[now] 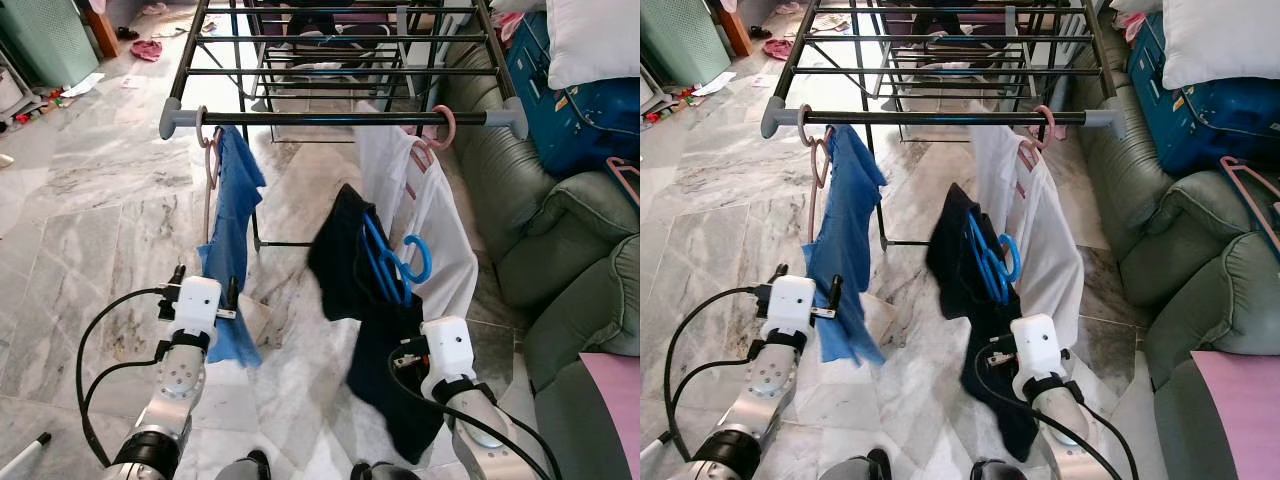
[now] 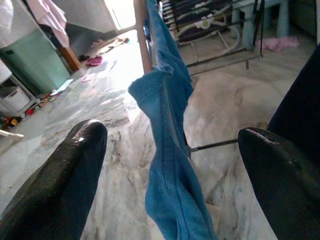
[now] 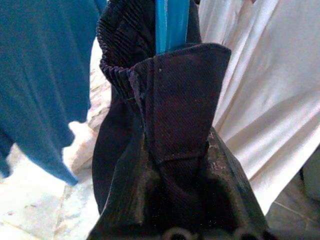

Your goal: Hang hanger

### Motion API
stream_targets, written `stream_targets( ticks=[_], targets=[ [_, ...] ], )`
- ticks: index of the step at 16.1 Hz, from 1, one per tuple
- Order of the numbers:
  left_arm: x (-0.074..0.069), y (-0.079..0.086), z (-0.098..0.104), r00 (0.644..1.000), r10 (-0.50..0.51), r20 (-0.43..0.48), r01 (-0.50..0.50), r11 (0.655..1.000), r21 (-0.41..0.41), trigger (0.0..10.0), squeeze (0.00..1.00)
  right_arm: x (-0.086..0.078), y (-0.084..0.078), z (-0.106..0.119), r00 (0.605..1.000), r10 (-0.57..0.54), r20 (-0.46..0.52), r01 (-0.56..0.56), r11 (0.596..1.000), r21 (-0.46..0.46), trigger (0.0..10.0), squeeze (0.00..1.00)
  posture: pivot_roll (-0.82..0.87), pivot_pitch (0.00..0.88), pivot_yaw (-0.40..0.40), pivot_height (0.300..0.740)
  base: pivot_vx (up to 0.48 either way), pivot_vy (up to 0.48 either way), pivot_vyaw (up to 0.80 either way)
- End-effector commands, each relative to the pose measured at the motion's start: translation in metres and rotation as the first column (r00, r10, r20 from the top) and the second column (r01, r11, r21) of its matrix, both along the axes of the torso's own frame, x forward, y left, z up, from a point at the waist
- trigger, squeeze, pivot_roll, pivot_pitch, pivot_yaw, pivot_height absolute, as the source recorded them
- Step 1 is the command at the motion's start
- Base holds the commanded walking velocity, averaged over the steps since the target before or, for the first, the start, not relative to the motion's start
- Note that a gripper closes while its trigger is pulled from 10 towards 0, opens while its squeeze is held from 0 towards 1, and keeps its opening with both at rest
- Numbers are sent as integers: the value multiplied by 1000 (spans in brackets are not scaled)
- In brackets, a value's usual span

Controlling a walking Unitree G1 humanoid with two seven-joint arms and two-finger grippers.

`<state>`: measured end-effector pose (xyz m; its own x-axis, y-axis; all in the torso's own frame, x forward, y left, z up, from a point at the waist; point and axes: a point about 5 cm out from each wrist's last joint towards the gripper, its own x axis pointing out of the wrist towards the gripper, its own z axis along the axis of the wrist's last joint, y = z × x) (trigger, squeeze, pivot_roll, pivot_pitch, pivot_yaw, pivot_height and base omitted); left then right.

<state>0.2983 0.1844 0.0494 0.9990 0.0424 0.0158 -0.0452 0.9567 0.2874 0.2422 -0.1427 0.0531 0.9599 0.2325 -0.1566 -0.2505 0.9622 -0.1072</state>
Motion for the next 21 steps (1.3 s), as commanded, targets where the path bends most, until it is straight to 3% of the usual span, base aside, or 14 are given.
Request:
stream_targets(
  ticks=[1,2,3,4,5,12,21],
  targets=[
    [-3,7,1,999,27,22,-27,1000,3,10000,1000,2,-1,6,999,-11,39,11,1000,11,10000,0,-168,151,21,740,0,0,0],
    [0,9,11,996,52,73,-54,998,27,10000,1000,2,-1,6,999,-12,42,11,1000,12,10000,0,-169,151,19,740,0,0,0],
    [3,8,15,994,57,89,-60,998,36,10000,882,2,-1,6,999,-12,43,11,1000,11,10000,0,-169,151,19,740,0,0,0],
    [7,5,23,993,44,111,-46,999,19,10000,243,2,-1,6,999,-10,45,9,1000,12,10000,0,-169,150,17,740,0,0,0],
    [11,3,28,991,39,125,-41,999,15,10000,12,2,-1,6,999,-8,46,8,1000,12,10000,0,-170,151,19,740,0,0,0],
    [34,-7,71,966,30,256,-20,999,-41,10000,0,1,-1,8,998,-11,57,10,1000,11,10000,0,-176,153,20,740,0,0,0],
    [37,-14,91,948,10,318,18,996,-85,10000,0,1,1,7,998,-14,61,13,1000,16,10000,0,-172,158,22,740,0,0,0]
  ],
)
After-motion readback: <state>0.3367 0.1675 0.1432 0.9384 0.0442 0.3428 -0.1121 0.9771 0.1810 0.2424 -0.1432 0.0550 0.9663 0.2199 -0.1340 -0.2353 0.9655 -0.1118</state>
